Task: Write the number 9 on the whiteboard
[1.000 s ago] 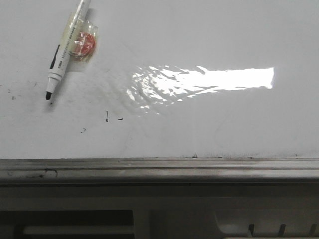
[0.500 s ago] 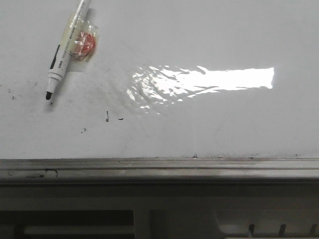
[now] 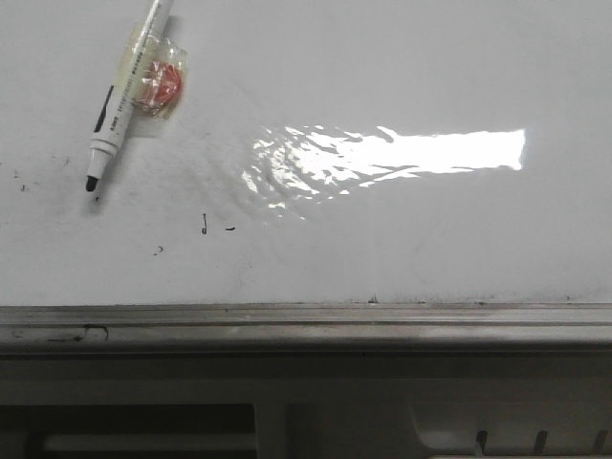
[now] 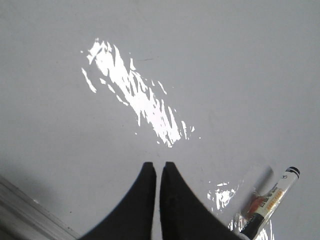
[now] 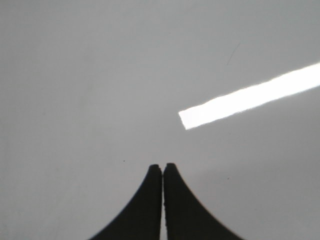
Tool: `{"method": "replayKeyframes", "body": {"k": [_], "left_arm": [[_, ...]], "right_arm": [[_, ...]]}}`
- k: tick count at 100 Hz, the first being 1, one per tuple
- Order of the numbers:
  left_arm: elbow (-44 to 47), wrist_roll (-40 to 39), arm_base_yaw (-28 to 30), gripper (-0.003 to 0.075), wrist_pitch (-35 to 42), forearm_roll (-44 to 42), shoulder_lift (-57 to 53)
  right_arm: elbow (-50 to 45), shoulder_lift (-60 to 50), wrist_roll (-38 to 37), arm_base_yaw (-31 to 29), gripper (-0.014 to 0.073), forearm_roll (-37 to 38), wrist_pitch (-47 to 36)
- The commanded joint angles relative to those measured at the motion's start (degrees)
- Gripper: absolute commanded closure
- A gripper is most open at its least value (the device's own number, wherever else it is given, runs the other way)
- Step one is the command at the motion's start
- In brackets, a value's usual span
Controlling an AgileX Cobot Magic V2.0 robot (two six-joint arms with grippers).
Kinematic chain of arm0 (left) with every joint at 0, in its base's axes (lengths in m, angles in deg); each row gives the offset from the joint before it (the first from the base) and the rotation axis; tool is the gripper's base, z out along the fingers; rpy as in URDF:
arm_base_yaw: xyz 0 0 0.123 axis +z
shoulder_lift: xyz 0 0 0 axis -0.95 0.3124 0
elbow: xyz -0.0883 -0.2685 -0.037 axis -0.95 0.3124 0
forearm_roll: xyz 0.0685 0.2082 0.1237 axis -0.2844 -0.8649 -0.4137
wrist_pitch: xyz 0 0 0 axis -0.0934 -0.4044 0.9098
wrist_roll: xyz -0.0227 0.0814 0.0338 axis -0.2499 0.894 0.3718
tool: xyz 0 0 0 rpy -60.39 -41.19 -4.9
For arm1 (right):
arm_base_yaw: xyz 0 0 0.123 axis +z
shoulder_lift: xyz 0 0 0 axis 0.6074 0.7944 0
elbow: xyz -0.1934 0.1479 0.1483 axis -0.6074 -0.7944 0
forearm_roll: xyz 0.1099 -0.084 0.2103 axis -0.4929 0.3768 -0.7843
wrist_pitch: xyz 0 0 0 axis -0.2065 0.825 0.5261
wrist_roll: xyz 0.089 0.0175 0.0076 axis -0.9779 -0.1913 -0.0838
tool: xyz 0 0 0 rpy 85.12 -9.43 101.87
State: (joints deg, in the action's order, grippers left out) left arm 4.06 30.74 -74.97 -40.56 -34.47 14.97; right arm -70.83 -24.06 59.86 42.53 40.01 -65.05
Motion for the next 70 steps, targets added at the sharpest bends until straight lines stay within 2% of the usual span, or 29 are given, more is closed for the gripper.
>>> {"method": "replayKeyframes", "body": {"k": [1, 10, 22, 32, 42, 52, 59, 70], "left_arm": [[-0.21, 0.84, -0.04, 0.0739, 1.88, 1.15, -1.73], [-3.72, 4.93, -0.04, 0.0739, -0.33, -1.23, -1.27], [-9.55, 9.05, -0.04, 0.0739, -5.03, -6.07, 1.96], [-14.19, 12.16, -0.04, 0.0739, -9.33, -10.41, 6.62], [-18.69, 17.55, -0.04, 0.0738, -13.90, -13.72, 12.00], [-22.52, 24.45, -0.04, 0.0724, -18.38, -14.19, 18.16], [-25.30, 27.04, -0.04, 0.0647, -21.56, -14.19, 22.55], [-29.30, 31.59, -1.74, 0.0396, -23.53, -12.19, 28.39]], "right_arm": [[1.38, -1.24, -0.29, -0.12, 0.0639, -5.37, -2.56], [6.62, -0.88, -0.29, -0.12, 0.0639, -3.85, 4.98], [13.89, 1.28, -0.29, -0.12, 0.0639, 3.10, 16.70], [18.53, 4.06, -0.29, -0.12, 0.0639, 8.71, 21.41], [22.35, 6.58, -0.17, -0.12, 0.0634, 11.25, 25.05], [24.90, 8.66, 1.71, -0.12, 0.0558, 11.26, 28.58], [26.09, 10.02, 2.14, -0.12, 0.0447, 11.26, 30.35], [26.92, 12.01, 2.14, -0.12, 0.0263, 11.26, 31.26]]}}
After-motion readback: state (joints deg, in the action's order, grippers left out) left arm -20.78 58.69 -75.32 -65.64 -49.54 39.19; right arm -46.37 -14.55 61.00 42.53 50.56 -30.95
